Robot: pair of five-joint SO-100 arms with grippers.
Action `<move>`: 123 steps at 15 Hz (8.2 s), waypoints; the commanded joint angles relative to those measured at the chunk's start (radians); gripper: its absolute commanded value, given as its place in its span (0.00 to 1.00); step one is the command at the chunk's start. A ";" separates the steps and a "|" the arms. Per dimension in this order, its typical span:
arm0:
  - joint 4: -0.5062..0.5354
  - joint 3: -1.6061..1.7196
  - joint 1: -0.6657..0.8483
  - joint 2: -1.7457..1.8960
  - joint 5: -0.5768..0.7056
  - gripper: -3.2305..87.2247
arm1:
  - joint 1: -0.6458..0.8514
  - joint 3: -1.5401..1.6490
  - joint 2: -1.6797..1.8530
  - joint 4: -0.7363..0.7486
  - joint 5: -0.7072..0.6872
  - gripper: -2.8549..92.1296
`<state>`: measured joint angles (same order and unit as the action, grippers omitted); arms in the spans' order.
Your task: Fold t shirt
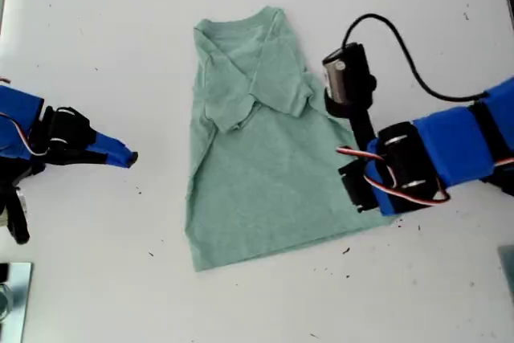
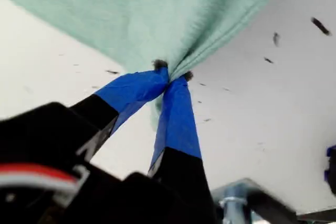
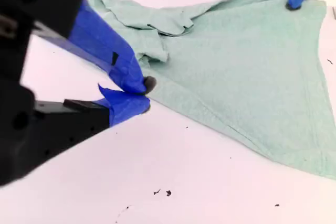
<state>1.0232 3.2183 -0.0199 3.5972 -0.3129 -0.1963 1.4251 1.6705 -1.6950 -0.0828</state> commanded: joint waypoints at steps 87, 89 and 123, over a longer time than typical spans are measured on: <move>-0.388 -0.523 -0.098 -1.197 -0.018 0.03 | 0.287 1.506 1.759 0.278 -0.199 0.06; -0.224 -0.885 -0.146 -1.321 0.029 0.11 | 0.210 1.235 1.540 0.295 -0.179 0.09; -0.118 -2.206 -0.345 -2.290 0.408 0.03 | -0.135 -0.152 0.106 0.341 -0.244 0.06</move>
<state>0.9097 1.0170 -0.3636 1.1919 0.1120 -0.3927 1.2747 1.6797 -1.3576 -0.3037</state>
